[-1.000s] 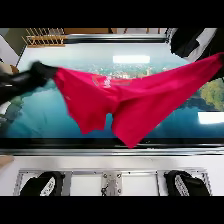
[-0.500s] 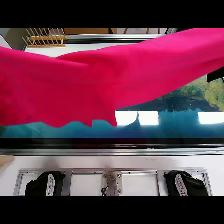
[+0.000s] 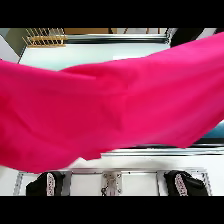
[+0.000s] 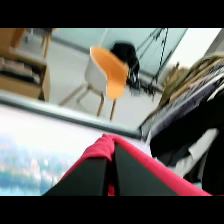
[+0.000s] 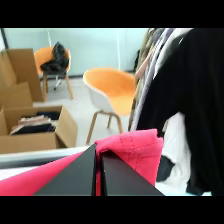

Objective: Fold the clothes and pants, and hang the long-sleeved shirts on hangers.

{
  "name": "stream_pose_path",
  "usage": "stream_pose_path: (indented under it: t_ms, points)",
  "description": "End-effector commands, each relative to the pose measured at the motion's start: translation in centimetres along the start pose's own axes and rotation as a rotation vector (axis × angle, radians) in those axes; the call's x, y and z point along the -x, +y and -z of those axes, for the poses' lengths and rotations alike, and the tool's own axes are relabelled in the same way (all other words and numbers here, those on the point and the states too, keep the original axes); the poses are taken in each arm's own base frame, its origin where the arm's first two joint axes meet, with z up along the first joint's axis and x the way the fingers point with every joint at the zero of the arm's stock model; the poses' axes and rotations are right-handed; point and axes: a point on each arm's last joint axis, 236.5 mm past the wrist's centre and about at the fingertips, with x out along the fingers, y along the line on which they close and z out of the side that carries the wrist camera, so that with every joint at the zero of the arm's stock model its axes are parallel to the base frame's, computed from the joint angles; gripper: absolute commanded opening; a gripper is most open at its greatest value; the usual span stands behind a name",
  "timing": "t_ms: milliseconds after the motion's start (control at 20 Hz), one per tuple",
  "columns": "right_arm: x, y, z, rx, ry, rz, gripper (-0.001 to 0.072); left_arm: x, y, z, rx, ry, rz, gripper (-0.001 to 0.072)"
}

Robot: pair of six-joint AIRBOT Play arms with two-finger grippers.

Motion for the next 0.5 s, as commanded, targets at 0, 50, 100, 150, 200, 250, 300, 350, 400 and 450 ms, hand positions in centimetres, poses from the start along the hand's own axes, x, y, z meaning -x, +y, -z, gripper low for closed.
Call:
stream_pose_path:
  t_ms: [0,50,100,150,200,250,300,350,400,450]
  points:
    - [-5.6,0.7,5.5,-0.051,0.177,-0.109,0.0013,-5.6,6.9,5.1,0.195,0.249,-0.044,0.0012]
    - [-8.2,0.5,8.4,-0.06,0.259,-0.134,0.0012,-7.9,9.3,6.9,0.216,0.311,-0.049,0.0012]
    - [-11.0,0.3,11.8,-0.066,0.342,-0.15,0.0012,-10.3,11.2,8.6,0.238,0.361,-0.048,0.0012]
    - [-13.7,0.4,15.2,-0.068,0.417,-0.17,0.0012,-13.2,13.1,10.0,0.236,0.39,-0.054,0.0012]
    - [-16.1,0.9,18.6,-0.058,0.478,-0.196,0.0012,-16.2,15.3,11.3,0.235,0.401,-0.078,0.0012]
    - [-18.4,1.2,21.6,-0.051,0.521,-0.209,0.0012,-19.2,17.0,12.4,0.232,0.404,-0.095,0.0012]
    - [-20.8,1.5,24.4,-0.057,0.543,-0.206,0.0012,-22.5,18.4,13.7,0.222,0.416,-0.1,0.0012]
    - [-22.9,1.5,26.4,-0.068,0.537,-0.195,0.0013,-25.3,19.3,15.2,0.216,0.447,-0.1,0.0012]
    - [-25.0,1.7,27.9,-0.081,0.518,-0.185,0.0013,-27.8,20.0,17.0,0.218,0.495,-0.095,0.0013]
    - [-26.8,1.9,28.8,-0.088,0.485,-0.173,0.0014,-30.3,20.6,18.8,0.224,0.549,-0.086,0.0013]
